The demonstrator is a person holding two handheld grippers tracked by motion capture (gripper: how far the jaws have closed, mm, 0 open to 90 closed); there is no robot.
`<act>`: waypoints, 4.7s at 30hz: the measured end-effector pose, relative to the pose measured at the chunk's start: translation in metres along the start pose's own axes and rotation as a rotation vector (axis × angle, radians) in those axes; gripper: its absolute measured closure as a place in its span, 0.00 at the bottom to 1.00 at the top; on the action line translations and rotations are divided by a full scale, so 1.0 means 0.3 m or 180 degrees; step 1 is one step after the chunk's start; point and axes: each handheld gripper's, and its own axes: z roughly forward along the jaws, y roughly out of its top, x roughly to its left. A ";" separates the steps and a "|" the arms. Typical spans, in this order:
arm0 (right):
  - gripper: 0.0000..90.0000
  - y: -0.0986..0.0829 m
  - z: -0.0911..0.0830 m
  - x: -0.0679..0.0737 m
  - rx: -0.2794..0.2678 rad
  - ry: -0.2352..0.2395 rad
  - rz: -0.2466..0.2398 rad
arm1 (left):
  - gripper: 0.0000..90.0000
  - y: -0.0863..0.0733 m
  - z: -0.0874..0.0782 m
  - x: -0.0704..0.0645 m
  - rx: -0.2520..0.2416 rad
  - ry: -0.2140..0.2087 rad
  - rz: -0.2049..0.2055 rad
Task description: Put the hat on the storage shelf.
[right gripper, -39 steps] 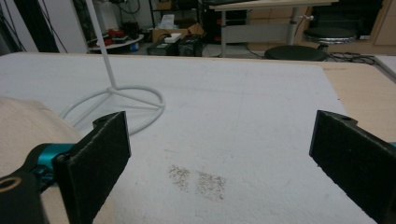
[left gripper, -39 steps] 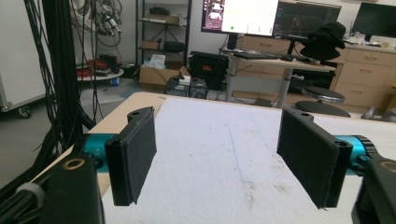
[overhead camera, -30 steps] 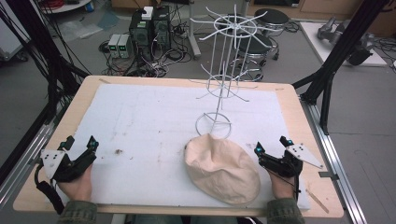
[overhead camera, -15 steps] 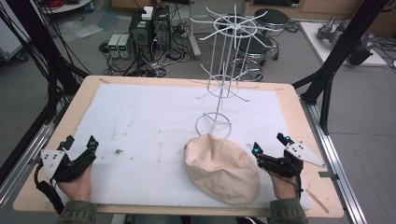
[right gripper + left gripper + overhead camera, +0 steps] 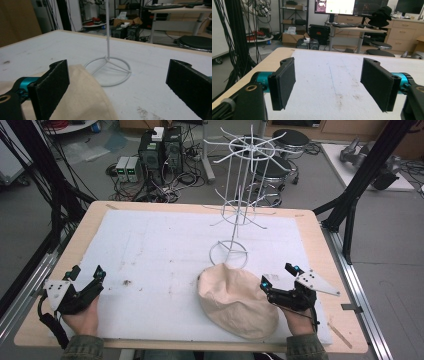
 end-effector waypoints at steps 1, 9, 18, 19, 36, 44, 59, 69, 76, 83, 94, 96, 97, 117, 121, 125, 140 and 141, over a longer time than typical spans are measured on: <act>0.04 0.000 0.003 0.005 0.0046 0.0024 -0.0008 | 0.31 -0.001 0.001 -0.001 -0.0001 -0.0008 0.0005; 0.04 -0.010 0.028 0.040 0.0210 0.0130 -0.0118 | 0.32 0.001 -0.002 -0.008 -0.0013 0.0063 0.0052; 0.04 -0.024 0.050 0.057 0.0393 0.0192 -0.0193 | 0.32 0.003 -0.009 0.005 -0.0046 0.0148 0.0022; 0.04 -0.027 0.053 0.058 0.0422 0.0191 -0.0216 | 0.32 0.003 -0.009 0.005 -0.0046 0.0148 0.0022; 0.05 -0.067 0.100 0.049 0.1028 0.0162 -0.0213 | 0.32 0.003 -0.016 0.004 -0.0027 0.0093 -0.0015; 0.05 -0.085 0.113 0.034 0.1148 0.0096 -0.0204 | 0.32 -0.002 -0.007 0.004 0.0055 0.0040 -0.0032; 0.06 -0.106 0.140 0.036 0.1484 0.0039 -0.0214 | 0.32 -0.004 -0.005 0.001 0.0062 -0.0005 -0.0022; 0.09 -0.114 0.155 0.038 0.1633 -0.0001 -0.0205 | 0.32 -0.005 -0.005 -0.001 0.0070 0.0001 -0.0011; 0.30 -0.113 0.175 0.037 0.1989 0.0184 0.0029 | 0.32 -0.006 -0.008 -0.003 0.0069 0.0019 -0.0009; 0.47 -0.102 0.179 0.052 0.2097 0.0044 -0.0099 | 0.32 -0.008 -0.008 -0.002 0.0078 0.0005 -0.0066; 0.79 -0.087 0.161 0.044 0.2030 -0.0069 0.0016 | 0.32 -0.008 -0.008 0.004 0.0076 0.0026 -0.0098; 0.79 -0.086 0.159 0.038 0.2027 -0.0044 0.0061 | 0.32 -0.008 -0.008 0.004 0.0072 0.0024 -0.0103; 0.79 -0.084 0.155 0.027 0.1996 -0.0004 0.0151 | 0.32 -0.008 -0.008 0.006 0.0076 0.0030 -0.0107; 0.83 -0.064 0.107 -0.007 0.1382 0.0276 0.0582 | 0.32 -0.007 -0.007 0.011 0.0058 0.0038 -0.0120; 0.83 -0.056 0.096 -0.007 0.1282 0.0326 0.0637 | 0.32 -0.007 -0.006 0.010 0.0056 0.0039 -0.0123; 0.83 -0.041 0.080 0.000 0.1155 0.0337 0.0638 | 0.32 -0.008 -0.007 0.009 0.0065 0.0038 -0.0131; 0.83 0.045 0.006 0.055 0.0545 0.0364 0.0403 | 0.32 -0.006 -0.024 0.005 0.0041 0.0045 -0.0163; 0.83 0.048 0.003 0.061 0.0537 0.0370 0.0393 | 0.32 -0.006 -0.026 0.005 0.0022 0.0053 -0.0187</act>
